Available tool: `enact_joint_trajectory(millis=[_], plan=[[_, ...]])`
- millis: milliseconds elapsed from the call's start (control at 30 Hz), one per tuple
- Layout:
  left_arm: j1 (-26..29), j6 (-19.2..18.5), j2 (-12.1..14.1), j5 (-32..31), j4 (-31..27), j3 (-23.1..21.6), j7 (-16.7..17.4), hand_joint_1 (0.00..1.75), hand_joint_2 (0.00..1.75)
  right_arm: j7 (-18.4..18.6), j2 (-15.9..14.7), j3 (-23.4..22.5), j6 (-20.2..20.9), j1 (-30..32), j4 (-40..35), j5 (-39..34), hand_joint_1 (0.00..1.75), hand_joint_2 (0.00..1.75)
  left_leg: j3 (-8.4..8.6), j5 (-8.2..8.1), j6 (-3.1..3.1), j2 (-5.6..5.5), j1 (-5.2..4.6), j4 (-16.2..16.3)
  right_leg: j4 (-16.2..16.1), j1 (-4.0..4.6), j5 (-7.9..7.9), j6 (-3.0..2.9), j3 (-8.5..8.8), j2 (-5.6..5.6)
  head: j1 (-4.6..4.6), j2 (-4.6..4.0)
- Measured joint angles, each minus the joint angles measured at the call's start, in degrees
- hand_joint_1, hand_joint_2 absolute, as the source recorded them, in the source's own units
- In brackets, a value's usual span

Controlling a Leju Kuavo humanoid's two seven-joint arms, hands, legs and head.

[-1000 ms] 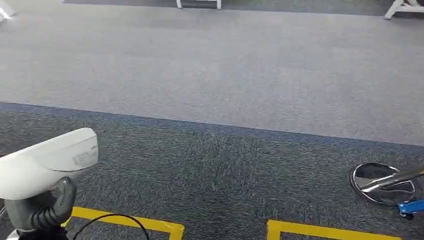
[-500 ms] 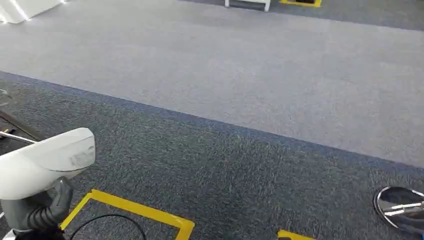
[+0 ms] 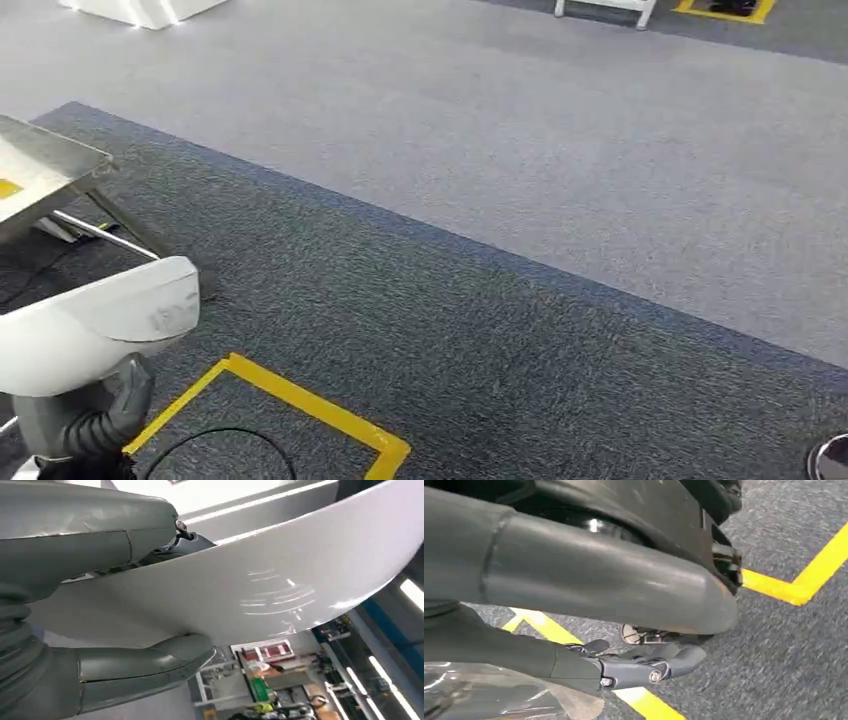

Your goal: Take the parts from the cabinet and place them on the table.

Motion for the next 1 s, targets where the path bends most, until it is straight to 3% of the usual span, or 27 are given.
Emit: enact_joint_trajectory(millis=[33, 67, 100, 133, 167, 200, 233, 267, 300, 333, 433, 467, 500, 533, 567, 600, 633, 667, 700, 767, 800, 833, 933, 967, 1000], plan=[[-0.19, 0.00, 0.00, 0.00, 0.02, 0.00, 0.00, 1.75, 1.75, 0.02, 0.02, 0.02, 0.00, 0.06, 0.00, 0.15, 0.00, 0.00, -1.63, -2.04, -0.31, 1.84, 0.10, 3.46, 0.00, 0.07, -0.07, -0.21, 0.14, -0.92, -0.30, 0.00], [-0.19, 0.00, 0.00, 0.00, 0.02, 0.00, 0.00, 1.75, 1.75, 0.02, 0.02, 0.02, 0.00, 0.17, 0.00, 0.31, 0.00, 0.00, -3.93, -4.40, -0.56, 2.81, 0.23, 8.42, 0.03, 0.19, -0.22, -0.38, 0.27, -1.89, -0.32, 0.00], [-0.13, 0.02, 0.00, 0.02, 0.04, 0.00, 0.00, 1.75, 1.75, 0.07, 0.00, 0.02, 0.00, 0.26, 0.00, 0.39, 0.00, 0.00, -6.05, -6.02, -0.72, 3.16, 0.30, 12.74, 0.04, 0.23, -0.37, -0.42, 0.32, -2.85, -0.30, 0.00], [-0.06, 0.00, 0.00, 0.09, 0.09, 0.00, 0.02, 1.75, 1.75, 0.07, -0.02, 0.02, -0.04, 0.29, 0.00, 0.42, 0.00, 0.00, -7.22, -6.33, -0.84, 3.24, 0.37, 15.01, 0.07, 0.25, -0.49, -0.40, 0.38, -3.70, -0.32, 0.00], [0.02, -0.02, 0.00, 0.11, 0.18, 0.00, 0.02, 1.75, 1.75, 0.11, -0.02, 0.02, -0.11, 0.24, 0.00, 0.46, 0.00, 0.00, -6.91, -5.20, -0.90, 3.33, 0.43, 14.40, 0.08, 0.25, -0.63, -0.37, 0.52, -4.41, -0.32, 0.00], [0.08, -0.07, 0.00, 0.13, 0.22, 0.00, 0.02, 1.75, 1.75, 0.11, -0.02, 0.04, -0.15, 0.14, 0.00, 0.55, 0.00, 0.00, -5.55, -3.10, -0.86, 3.51, 0.43, 11.56, 0.10, 0.25, -0.78, -0.32, 0.71, -5.05, -0.32, 0.00], [0.09, -0.11, 0.00, 0.13, 0.22, 0.00, 0.02, 1.75, 1.75, 0.11, 0.00, 0.04, -0.17, 0.08, 0.00, 0.59, 0.00, 0.00, -2.99, -0.34, -0.70, 3.96, 0.41, 6.57, 0.10, 0.25, -0.97, -0.17, 1.05, -5.65, -0.35, 0.00], [0.08, -0.11, 0.00, 0.13, 0.22, 0.00, 0.02, 1.75, 1.75, 0.11, 0.00, 0.09, -0.20, 0.05, 0.00, 0.61, 0.00, 0.00, -0.09, 2.22, -0.42, 5.18, 0.32, 0.95, 0.10, 0.25, -1.22, -0.01, 1.47, -6.23, -0.34, 0.00], [0.00, -0.11, 0.00, 0.09, 0.24, 0.00, 0.00, 1.75, 1.75, 0.13, 0.00, 0.13, -0.22, 0.03, 0.00, 0.70, 0.00, 0.00, 1.52, 1.56, 0.02, 7.74, -0.23, -1.87, 0.05, 0.43, -1.43, 0.26, 1.69, -6.72, -0.26, 0.00], [-0.03, -0.11, -0.02, 0.09, 0.28, 0.00, 0.04, 1.75, 1.75, 0.11, -0.02, 0.18, -0.24, -0.07, 0.00, 0.81, 0.00, 0.00, 1.35, 1.76, 0.67, 7.25, -0.44, -2.29, 0.27, 0.75, -1.67, 0.63, 1.71, -7.08, -0.37, 0.00], [0.30, 0.39, 0.00, 0.33, 0.31, 0.26, 0.02, 1.75, 1.75, 0.41, 0.00, 0.48, -0.39, -0.21, 0.00, 1.53, 0.00, 0.00, 0.84, 1.71, 1.39, 5.65, -0.66, -2.15, -0.21, 0.69, -1.73, 1.35, 2.27, -8.47, -0.26, 0.00], [0.37, 0.52, 0.00, 0.81, 0.28, 0.52, 0.00, 1.75, 1.75, 0.57, -0.02, 0.59, -0.46, -0.35, 0.00, 1.92, 0.00, 0.00, 1.42, 2.14, 1.89, 4.91, -0.04, -2.86, -0.11, 0.57, -2.28, 1.87, 1.97, -8.36, -0.35, 0.02], [0.48, 0.65, 0.00, 1.15, 0.26, 0.72, -0.04, 1.75, 1.75, 0.57, -0.02, 0.76, -0.52, -0.49, 0.00, 2.14, 0.00, 0.00, 1.50, 2.18, 2.07, 4.67, 0.03, -2.92, 1.08, 0.54, -3.21, 2.11, 1.62, -5.83, 0.07, 0.00], [0.41, 0.72, 0.07, 1.57, 0.26, 1.00, 0.00, 1.75, 1.75, 0.59, -0.02, 0.92, -0.59, -0.61, 0.02, 2.45, 0.00, 0.00, 1.40, 2.26, 2.43, 4.27, 0.11, -2.91, 4.36, 0.49, -5.16, 2.08, 0.07, -3.85, 0.29, 0.02], [0.52, 0.70, 0.07, 2.17, 0.26, 1.29, 0.00, 1.75, 1.75, 0.72, -0.02, 1.12, -0.70, -0.65, 0.04, 2.67, 0.00, 0.00, 1.32, 2.28, 2.65, 3.72, 0.12, -2.90, 9.69, 0.49, -7.56, 2.14, -2.56, -2.86, 0.35, 0.00], [0.56, 0.63, 0.11, 2.60, 0.26, 1.72, 0.00, 1.75, 1.75, 0.74, -0.02, 1.40, -0.94, -0.62, 0.06, 2.86, 0.00, 0.00, 1.26, 2.28, 2.68, 3.08, 0.08, -2.89, 14.75, 0.51, -9.35, 2.18, -5.21, -2.49, 0.42, 0.00], [0.61, 0.37, 0.15, 2.95, 0.28, 2.17, 0.00, 1.75, 1.75, 0.87, -0.02, 1.51, -1.05, -0.57, 0.09, 2.95, 0.00, 0.00, 1.26, 2.27, 2.68, 2.33, 0.05, -2.85, 18.13, 0.55, -9.96, 2.18, -7.21, -2.35, 0.38, 0.02], [0.73, 0.06, 0.17, 3.17, 0.28, 2.54, 0.00, 1.75, 1.75, 0.90, -0.02, 1.62, -1.20, -0.56, 0.09, 2.99, 0.00, 0.00, 1.30, 2.27, 2.67, 1.61, 0.04, -2.84, 18.48, 0.55, -9.07, 2.14, -7.87, -2.31, 0.42, 0.00], [0.81, -0.24, 0.20, 3.17, 0.28, 2.89, 0.00, 1.75, 1.75, 0.90, -0.02, 1.73, -1.29, -0.59, 0.11, 3.06, 0.00, 0.00, 1.36, 2.27, 2.67, 0.88, 0.05, -2.83, 16.36, 0.54, -6.95, 2.02, -7.31, -2.26, 0.40, 0.00], [0.89, -0.53, 0.24, 3.10, 0.28, 3.48, 0.00, 1.75, 1.75, 0.90, -0.02, 1.90, -1.62, -0.74, 0.11, 3.26, 0.00, 0.00, 1.47, 2.20, 2.55, -0.71, 0.12, -2.70, 6.38, 0.46, -1.06, 1.67, -3.16, -1.21, 0.42, 0.00], [0.92, -0.92, 0.24, 2.93, 0.28, 3.74, 0.00, 1.75, 1.75, 0.92, -0.02, 1.95, -1.75, -0.81, 0.11, 3.43, 0.00, 0.00, 1.38, 2.11, 2.32, -1.35, 0.22, -2.56, 1.67, 0.25, 0.31, 1.51, -1.24, 1.49, 0.42, 0.00], [0.88, -1.29, 0.24, 2.86, 0.26, 3.98, 0.00, 1.75, 1.75, 1.07, 0.00, 1.97, -1.86, -0.80, 0.18, 3.54, 0.00, 0.00, 1.00, 1.90, 1.92, -1.92, -0.14, -2.13, 0.34, 0.03, -0.57, 1.45, -0.60, 2.91, 0.33, 0.00], [1.16, -2.21, 0.13, 2.54, 0.26, 4.89, 0.00, 1.75, 1.75, 1.33, 0.00, 2.14, -2.10, -0.95, 0.20, 3.65, 0.00, 0.00, 0.64, 2.50, 0.70, -3.78, 0.45, -2.57, 0.59, 0.55, -0.47, 0.87, 0.00, 1.16, 0.35, 0.00], [1.21, -2.27, 0.15, 2.43, 0.26, 5.07, 0.00, 1.75, 1.75, 1.36, 0.09, 2.25, -2.16, -0.95, 0.24, 3.67, 0.00, 0.00, 0.49, 2.37, 0.41, -4.22, 0.40, -2.40, 0.00, 0.05, -0.19, 0.44, 0.24, 0.36, 0.31, 0.00], [1.33, -2.27, 0.15, 2.43, 0.24, 5.27, 0.00, 1.75, 1.75, 1.38, 0.13, 2.27, -2.25, -1.00, 0.24, 3.67, 0.00, 0.00, 0.19, 1.58, 0.18, -1.07, 0.15, -1.44, -0.18, 0.08, -0.09, 0.15, 0.46, -0.38, 0.21, 0.00]])
